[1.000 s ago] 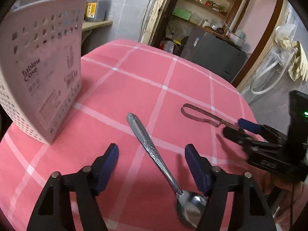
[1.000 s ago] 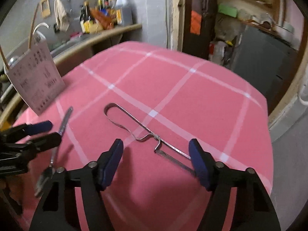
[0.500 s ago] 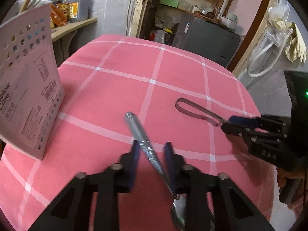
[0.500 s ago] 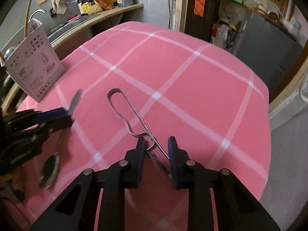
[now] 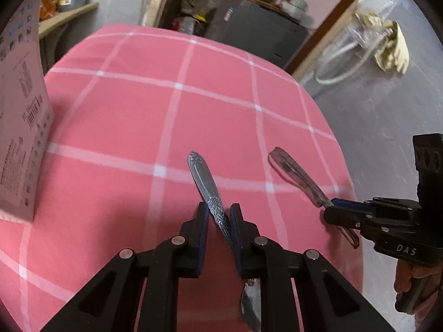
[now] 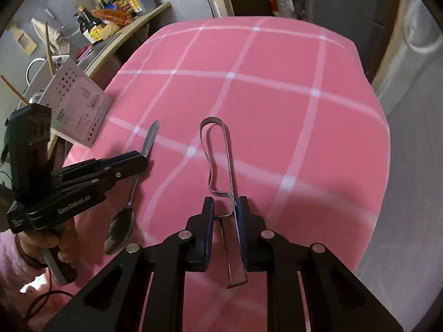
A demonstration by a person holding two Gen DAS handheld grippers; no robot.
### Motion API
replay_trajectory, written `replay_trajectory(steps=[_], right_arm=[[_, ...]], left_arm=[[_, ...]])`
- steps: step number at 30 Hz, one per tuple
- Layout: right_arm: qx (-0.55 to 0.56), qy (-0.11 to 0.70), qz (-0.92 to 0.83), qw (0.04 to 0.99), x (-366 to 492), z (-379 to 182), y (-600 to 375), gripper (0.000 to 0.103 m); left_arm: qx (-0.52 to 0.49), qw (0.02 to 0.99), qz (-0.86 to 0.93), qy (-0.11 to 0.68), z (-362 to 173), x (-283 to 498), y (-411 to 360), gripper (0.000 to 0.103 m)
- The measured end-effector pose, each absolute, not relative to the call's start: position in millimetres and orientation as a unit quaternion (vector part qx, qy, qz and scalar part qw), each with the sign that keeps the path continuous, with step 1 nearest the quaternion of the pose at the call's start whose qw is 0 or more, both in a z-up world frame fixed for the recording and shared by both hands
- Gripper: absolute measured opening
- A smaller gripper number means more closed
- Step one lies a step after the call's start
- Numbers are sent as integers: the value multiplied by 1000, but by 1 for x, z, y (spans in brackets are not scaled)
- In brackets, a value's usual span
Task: Organize utensils
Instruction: 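Grasp the silver spoon with the left tool while the right tool grasps the metal peeler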
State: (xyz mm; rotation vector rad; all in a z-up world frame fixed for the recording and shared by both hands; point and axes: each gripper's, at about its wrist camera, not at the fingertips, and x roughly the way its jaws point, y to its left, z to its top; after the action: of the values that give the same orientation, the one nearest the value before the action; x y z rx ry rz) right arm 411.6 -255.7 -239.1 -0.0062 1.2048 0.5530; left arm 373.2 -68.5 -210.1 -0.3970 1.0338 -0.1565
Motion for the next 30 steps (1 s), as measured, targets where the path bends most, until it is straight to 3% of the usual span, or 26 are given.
replay_trajectory(steps=[5,9,21,23,26,30], right_arm=[[8,555,256,792,421,-239,-259,21],[6,544,264,796,441,-235,-248,33],[-21,558,300,773,471,-247,-213,33],[-36,556,300,775,468,-246,-212,33],[-36,557,304,772,466,-245,-213,23],[-8,568,312,762,459,-249,-218,22]], left_arm=[[-208,824,-88,520,-210,376,-62,15],[-244,803,-87,537,-214,385,-55,16],[-287,758,-94,578,-221,405,-52,15],[-271,762,-87,582,-221,406,-55,11],[-268,761,-90,584,-221,409,-54,10],[-281,754,-98,586,-222,412,-53,8]])
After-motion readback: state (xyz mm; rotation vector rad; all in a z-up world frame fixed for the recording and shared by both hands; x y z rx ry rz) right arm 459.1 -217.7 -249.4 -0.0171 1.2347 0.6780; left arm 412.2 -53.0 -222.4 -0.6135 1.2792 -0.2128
